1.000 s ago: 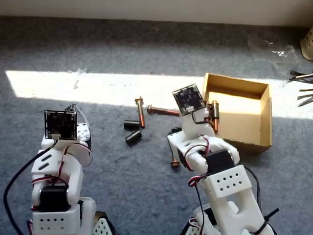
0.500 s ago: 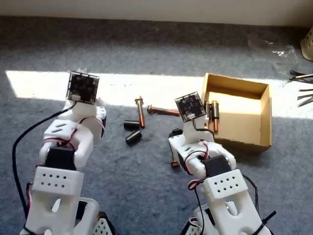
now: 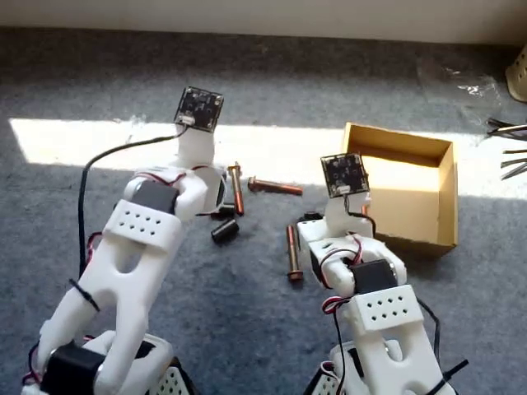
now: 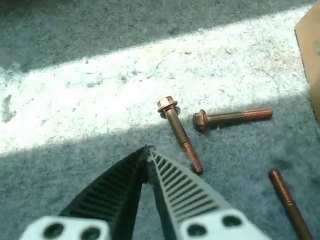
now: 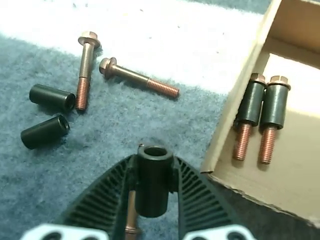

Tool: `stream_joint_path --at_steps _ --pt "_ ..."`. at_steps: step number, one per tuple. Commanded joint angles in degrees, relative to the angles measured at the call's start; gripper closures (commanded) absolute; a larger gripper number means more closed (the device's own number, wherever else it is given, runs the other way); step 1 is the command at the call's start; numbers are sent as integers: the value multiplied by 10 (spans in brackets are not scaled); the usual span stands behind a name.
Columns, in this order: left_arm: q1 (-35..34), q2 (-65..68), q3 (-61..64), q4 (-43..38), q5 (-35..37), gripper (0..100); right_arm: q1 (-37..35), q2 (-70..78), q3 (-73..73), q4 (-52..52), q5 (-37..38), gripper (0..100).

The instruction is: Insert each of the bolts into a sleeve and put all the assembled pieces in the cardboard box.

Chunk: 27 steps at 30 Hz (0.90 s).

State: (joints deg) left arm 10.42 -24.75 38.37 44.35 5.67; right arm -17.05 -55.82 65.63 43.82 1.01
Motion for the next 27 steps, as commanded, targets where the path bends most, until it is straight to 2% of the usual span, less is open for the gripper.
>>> stream_joint_path --at_steps 1,10,27 --pt "36 67 -74 -2 30 993 6 -14 -7 -29 -4 994" --pt "39 210 -161 -2 185 993 6 -15 16 -58 -3 994" --pt "32 359 -266 -2 188 992 2 -15 19 -58 -1 994"
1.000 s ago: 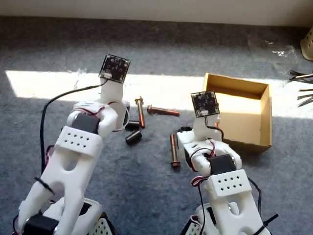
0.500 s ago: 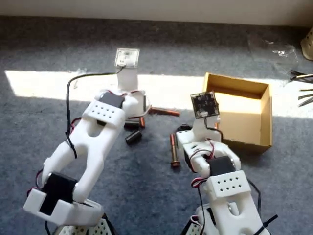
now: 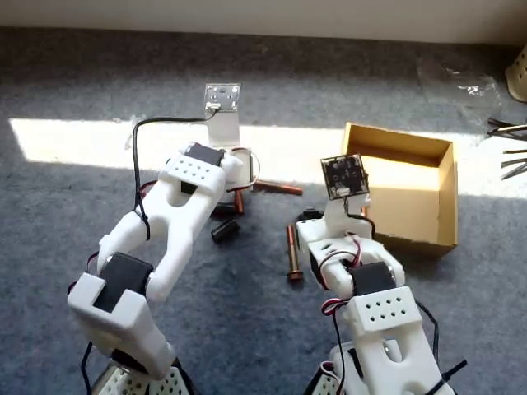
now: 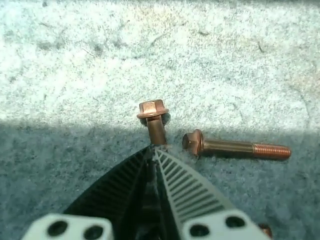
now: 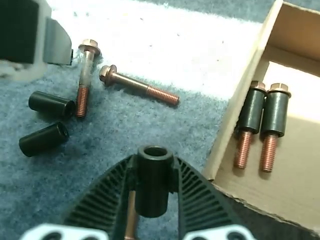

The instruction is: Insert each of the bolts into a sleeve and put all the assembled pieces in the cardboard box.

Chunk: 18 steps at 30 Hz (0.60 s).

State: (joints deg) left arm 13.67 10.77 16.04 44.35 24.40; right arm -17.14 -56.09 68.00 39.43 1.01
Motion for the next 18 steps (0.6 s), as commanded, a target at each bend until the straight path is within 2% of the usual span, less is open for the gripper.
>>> stream_joint_path --at_steps 1,18 --pt "0 9 -48 -2 1 992 3 -12 -5 -15 -1 994" --pt "0 44 -65 -3 3 992 2 -12 -2 -15 22 994"
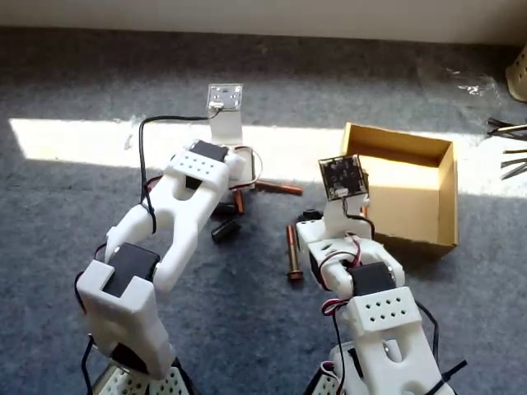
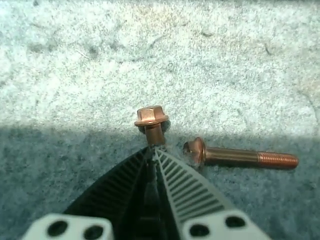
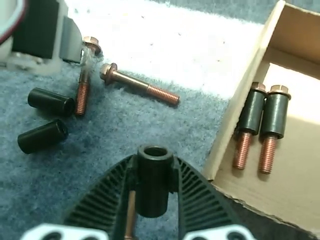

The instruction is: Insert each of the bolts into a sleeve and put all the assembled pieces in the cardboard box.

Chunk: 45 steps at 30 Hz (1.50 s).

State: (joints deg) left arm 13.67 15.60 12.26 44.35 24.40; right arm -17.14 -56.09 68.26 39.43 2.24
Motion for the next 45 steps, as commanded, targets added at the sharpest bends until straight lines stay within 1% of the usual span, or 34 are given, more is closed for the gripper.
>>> stream_joint_path --at_steps 1,6,10,16,22,34,45 --pt "0 -4 -27 -3 3 984 2 -12 -5 -15 10 994" --pt "0 -4 -17 -3 4 902 2 -12 -5 -15 10 994" --pt "-5 -4 -15 -3 2 902 2 -12 -5 -15 10 994" --pt "-45 -4 -16 -3 4 902 2 -12 -5 -15 10 994" --pt "-45 3 -11 -37 4 899 2 -12 -5 -15 10 994" --pt "-39 73 -53 -36 2 898 2 -12 -5 -15 11 994" --pt "-39 67 -65 -35 0 898 2 -12 -5 -15 11 994"
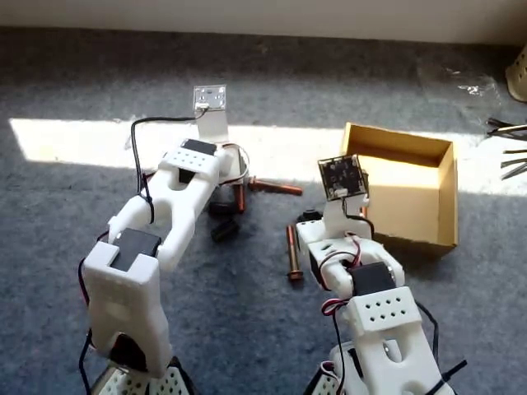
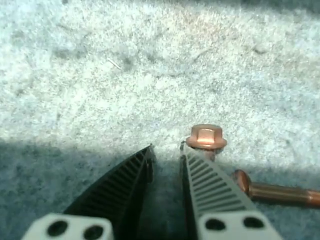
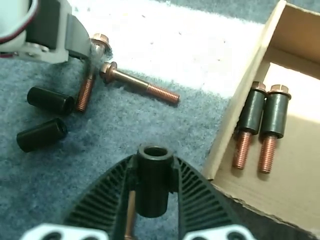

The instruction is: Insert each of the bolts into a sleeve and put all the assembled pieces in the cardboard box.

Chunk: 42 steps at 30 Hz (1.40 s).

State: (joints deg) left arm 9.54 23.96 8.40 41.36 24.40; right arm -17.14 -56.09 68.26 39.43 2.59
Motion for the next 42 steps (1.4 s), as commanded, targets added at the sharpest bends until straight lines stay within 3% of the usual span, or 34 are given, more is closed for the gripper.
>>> stream_joint_path --at_steps 1,6,19,25,42 --pt "2 -26 -26 -5 -1 898 2 -12 -5 -15 7 994" --pt "2 -80 -20 -4 -46 898 2 -12 -5 -15 7 994" --pt "12 -87 -20 3 -48 898 2 -12 -5 -15 7 994" --pt "47 -87 -3 0 -106 898 2 -12 -5 -15 7 994" --pt "44 -6 -30 -30 -107 898 2 -12 -5 -15 7 994"
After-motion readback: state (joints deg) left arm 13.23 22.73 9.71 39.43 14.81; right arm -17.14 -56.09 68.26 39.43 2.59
